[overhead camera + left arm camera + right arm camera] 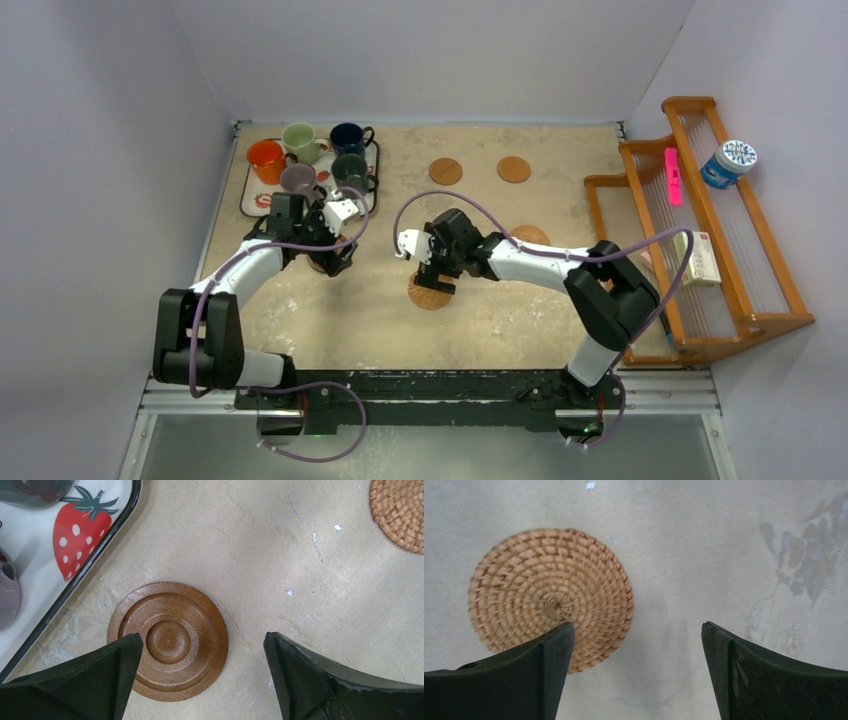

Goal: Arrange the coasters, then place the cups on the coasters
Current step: Move the coaster to the center of the board.

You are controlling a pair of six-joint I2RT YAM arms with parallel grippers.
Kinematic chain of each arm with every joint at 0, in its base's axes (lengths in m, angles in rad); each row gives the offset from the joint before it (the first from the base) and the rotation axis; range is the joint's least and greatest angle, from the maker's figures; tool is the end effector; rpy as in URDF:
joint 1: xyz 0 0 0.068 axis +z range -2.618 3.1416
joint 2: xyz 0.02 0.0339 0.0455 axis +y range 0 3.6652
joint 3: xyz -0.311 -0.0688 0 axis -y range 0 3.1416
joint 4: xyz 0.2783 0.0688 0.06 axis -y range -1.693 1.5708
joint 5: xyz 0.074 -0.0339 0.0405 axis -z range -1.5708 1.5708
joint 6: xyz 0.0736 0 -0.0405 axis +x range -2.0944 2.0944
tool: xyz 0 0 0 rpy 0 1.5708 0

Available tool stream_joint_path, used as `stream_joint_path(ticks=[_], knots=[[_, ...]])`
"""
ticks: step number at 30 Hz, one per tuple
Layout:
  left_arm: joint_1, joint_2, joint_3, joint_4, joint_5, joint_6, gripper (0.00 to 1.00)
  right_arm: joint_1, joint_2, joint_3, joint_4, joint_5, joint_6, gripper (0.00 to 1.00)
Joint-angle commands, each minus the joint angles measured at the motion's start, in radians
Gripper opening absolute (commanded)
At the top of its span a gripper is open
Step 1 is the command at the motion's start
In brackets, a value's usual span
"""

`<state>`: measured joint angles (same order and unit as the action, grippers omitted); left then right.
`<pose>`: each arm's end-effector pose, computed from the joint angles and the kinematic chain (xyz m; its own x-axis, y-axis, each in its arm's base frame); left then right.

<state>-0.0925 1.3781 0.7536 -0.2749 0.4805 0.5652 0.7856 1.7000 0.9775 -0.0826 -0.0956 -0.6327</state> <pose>0.3035 -0.0623 0.1957 -0.4612 0.5198 -0.7192 0.7285 0.6845 0.0276 0.2853 0.2953 0.1767 0.0330 -0.7996 -0.5996 -0.9068 0.2283 -0.3543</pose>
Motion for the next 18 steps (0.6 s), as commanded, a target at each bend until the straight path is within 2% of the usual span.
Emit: stream_joint_path(ticks=[1, 6, 11, 15, 18], knots=[[0.007, -0.001, 0.004, -0.024, 0.049, 0.044, 1.00, 0.006, 0.043, 0.014, 0.079, 0.049, -0.015, 0.99], [0.007, 0.008, 0.007, -0.061, 0.076, 0.094, 1.00, 0.005, 0.186, 0.090, 0.150, 0.124, 0.014, 0.99], [0.007, 0.015, -0.002, -0.071, 0.082, 0.125, 1.00, -0.016, 0.348, 0.223, 0.215, 0.272, 0.052, 0.99], [0.007, 0.022, -0.008, -0.096, 0.091, 0.157, 1.00, -0.036, 0.411, 0.318, 0.226, 0.426, 0.072, 0.99], [0.007, 0.030, -0.007, -0.122, 0.099, 0.182, 1.00, -0.067, 0.407, 0.360, 0.222, 0.479, 0.086, 0.99]])
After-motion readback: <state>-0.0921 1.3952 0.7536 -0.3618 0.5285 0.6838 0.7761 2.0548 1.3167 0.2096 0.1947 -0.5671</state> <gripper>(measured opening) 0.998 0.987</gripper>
